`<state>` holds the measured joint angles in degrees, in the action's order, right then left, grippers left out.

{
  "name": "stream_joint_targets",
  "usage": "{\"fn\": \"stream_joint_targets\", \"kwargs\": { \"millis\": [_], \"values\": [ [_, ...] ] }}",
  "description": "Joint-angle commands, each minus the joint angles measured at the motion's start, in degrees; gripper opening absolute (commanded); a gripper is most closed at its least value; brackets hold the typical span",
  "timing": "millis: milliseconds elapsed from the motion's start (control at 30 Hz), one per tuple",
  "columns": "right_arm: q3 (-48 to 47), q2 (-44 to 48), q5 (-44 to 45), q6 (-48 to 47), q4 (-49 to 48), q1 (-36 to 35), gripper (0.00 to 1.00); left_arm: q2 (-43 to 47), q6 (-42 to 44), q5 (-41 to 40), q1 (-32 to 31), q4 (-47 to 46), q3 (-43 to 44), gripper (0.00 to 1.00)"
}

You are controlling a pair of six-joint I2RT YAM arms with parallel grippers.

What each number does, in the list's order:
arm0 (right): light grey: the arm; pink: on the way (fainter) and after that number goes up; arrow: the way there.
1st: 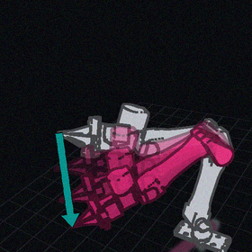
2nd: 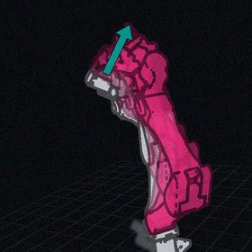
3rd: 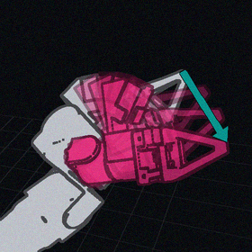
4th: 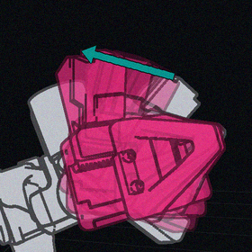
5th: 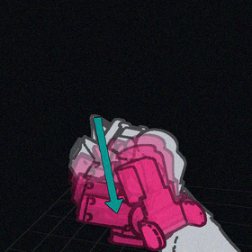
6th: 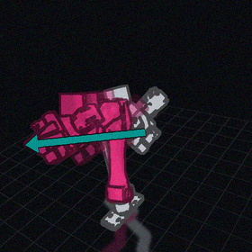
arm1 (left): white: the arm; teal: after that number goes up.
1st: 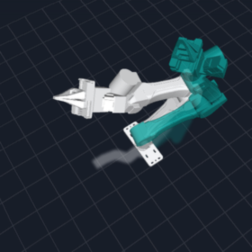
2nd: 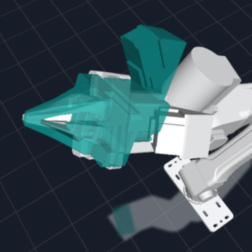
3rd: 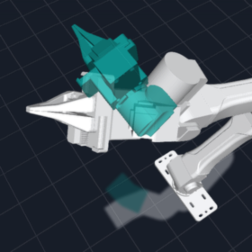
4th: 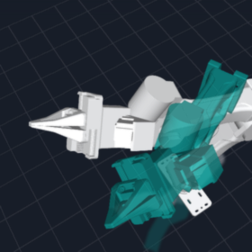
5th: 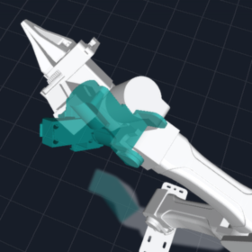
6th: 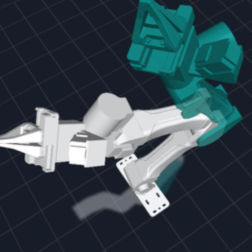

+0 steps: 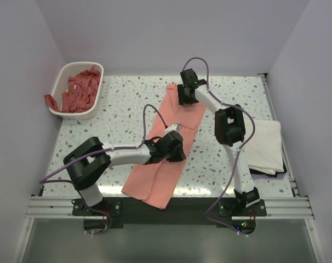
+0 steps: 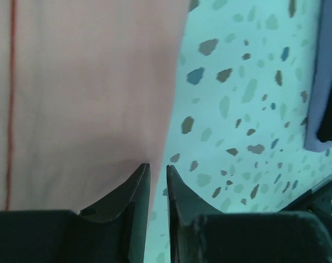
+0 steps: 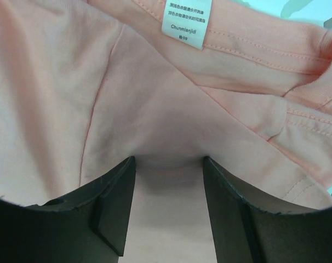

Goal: Fold and stack the t-shirts
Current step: Fold the tshirt

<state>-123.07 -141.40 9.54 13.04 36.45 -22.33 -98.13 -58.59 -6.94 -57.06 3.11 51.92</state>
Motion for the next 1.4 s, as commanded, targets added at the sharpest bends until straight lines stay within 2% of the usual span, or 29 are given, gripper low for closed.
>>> {"fn": "stream_joint_targets", "kwargs": {
  "millis": [0,100,200,367,500,700,867,1000,1067,1367],
  "values": [
    [-5.4,-0.9,0.7,-3.0,6.2,0.0,0.57,0.8,3.6,2.2,1.3,0.2,5.9,0.24],
    [-7.5,2.2,0.5,-2.1,7.1,0.1,0.59,4.2,6.1,2.3,3.3,1.3,5.0,0.27],
    [-4.7,7.8,-0.7,0.1,6.6,-0.1,0.61,10.0,8.6,1.5,5.7,2.2,0.9,0.29],
    [8.3,16.3,-1.3,5.9,5.9,-2.2,0.61,19.6,11.3,-3.9,7.0,9.2,-6.5,0.29],
    [25.1,24.4,-2.6,9.8,-2.4,-5.4,0.61,26.5,11.6,-4.2,7.0,10.6,-13.8,0.27],
    [32.8,24.0,-3.5,14.0,-7.8,-6.4,0.61,32.0,9.4,-1.5,4.6,9.9,-23.6,0.22],
    [29.9,18.2,-2.8,13.2,-6.7,-6.2,0.61,33.4,6.4,0.0,4.2,8.5,-27.9,0.19],
    [20.6,11.7,-2.0,10.3,-3.4,-5.5,0.61,30.9,4.6,1.1,4.1,5.1,-27.8,0.19],
    [17.2,7.4,-2.2,9.2,-1.7,-4.9,0.61,28.9,3.8,1.2,4.2,3.2,-26.1,0.19],
    [-9.4,-7.7,-2.1,2.7,4.2,-1.3,0.63,13.1,0.5,2.6,5.3,-6.1,-14.3,0.21]
  ]
}}
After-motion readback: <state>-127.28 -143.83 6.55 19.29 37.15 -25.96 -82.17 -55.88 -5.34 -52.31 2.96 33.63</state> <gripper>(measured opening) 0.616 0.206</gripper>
